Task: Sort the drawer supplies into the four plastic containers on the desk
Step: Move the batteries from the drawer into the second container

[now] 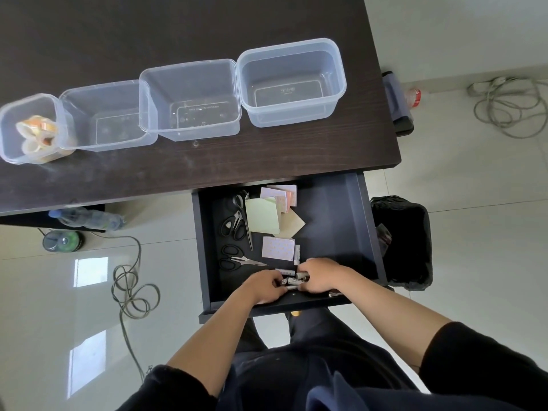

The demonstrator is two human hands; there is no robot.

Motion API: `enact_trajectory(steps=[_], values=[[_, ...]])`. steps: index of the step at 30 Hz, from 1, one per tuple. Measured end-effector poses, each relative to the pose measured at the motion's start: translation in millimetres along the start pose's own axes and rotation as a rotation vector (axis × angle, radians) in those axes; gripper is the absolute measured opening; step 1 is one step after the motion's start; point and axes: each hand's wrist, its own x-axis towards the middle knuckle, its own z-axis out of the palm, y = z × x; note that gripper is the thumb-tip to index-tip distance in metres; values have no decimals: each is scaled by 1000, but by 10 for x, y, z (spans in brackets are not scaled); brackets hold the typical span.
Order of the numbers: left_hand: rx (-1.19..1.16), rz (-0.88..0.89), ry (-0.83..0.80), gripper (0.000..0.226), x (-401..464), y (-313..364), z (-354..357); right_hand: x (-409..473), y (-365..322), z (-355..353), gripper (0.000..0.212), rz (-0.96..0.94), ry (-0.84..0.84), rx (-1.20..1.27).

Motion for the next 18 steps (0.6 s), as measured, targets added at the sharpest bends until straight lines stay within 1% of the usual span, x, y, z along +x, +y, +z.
enact_trajectory(steps=[4,8,12,14,16,18], values=[[18,6,-7,25,-6,-11,-40,-9,59,22,39,5,-8,108],[-37,7,19,24,-11,-67,-30,-18,94,9,40,6,-32,189],[-64,1,51,23,-47,-91,-20,-5,60,-24,21,8,-52,155],[-80,-7,52,21,-65,-82,-25,-10,56,-41,16,12,-52,140],[-102,-11,47,13,-83,-68,-30,-32,59,-65,15,19,-50,126],[-129,-17,53,6,-111,-55,-42,-62,62,-93,21,30,-49,126]])
